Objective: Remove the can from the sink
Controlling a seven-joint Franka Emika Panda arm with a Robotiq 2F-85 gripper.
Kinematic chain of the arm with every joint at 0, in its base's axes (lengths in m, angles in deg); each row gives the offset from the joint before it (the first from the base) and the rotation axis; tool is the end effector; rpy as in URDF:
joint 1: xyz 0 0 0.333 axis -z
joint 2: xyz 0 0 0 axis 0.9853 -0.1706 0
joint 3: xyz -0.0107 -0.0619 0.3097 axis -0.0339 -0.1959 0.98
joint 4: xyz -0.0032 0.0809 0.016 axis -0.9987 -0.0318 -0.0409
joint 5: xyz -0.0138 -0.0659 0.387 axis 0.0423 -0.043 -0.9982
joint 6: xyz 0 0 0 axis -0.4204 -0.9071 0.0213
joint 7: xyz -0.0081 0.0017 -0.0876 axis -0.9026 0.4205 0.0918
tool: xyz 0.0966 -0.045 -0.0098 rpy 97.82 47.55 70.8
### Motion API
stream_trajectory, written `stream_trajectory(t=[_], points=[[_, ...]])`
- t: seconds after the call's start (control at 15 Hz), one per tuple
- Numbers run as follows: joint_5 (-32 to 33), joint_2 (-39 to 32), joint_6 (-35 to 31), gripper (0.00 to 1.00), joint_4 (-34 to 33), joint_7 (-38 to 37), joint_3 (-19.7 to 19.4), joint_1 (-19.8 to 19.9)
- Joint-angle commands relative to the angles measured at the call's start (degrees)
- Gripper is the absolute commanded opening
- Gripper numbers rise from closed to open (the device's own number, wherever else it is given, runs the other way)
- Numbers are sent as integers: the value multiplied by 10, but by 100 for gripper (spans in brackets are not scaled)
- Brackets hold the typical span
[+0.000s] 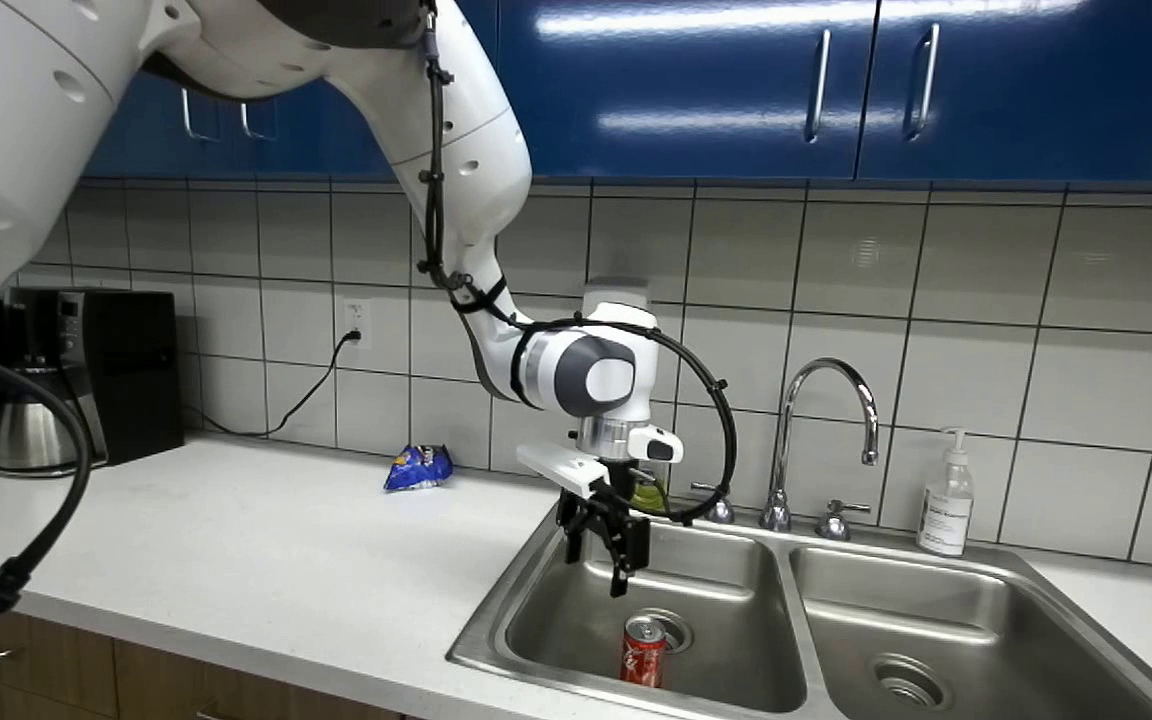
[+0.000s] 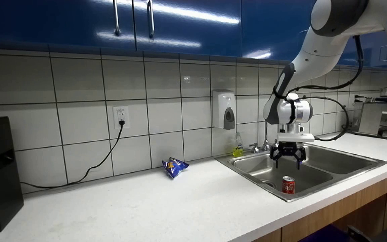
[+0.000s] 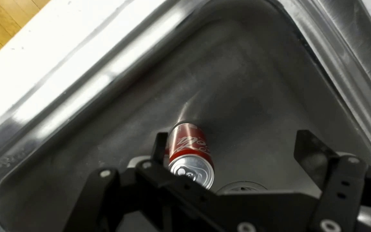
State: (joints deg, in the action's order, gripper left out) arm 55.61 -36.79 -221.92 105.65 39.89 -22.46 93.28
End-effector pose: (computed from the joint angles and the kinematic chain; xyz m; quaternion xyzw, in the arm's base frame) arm 0.5307 -0.2325 0.2082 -0.9595 0.2799 0.0313 0.0076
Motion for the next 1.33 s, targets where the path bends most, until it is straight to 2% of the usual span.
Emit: stream_trajectory(t=[0.0, 0.47, 0.53, 1.0, 1.27], points=[[-11, -31, 21, 100, -39, 29, 9, 21], [-9, -87, 25, 100, -75, 40, 10, 42], [2, -72, 3, 100, -50, 23, 2, 29], [2, -87, 4, 100, -63, 23, 3, 32], [6, -86, -16, 100, -55, 23, 0, 29]])
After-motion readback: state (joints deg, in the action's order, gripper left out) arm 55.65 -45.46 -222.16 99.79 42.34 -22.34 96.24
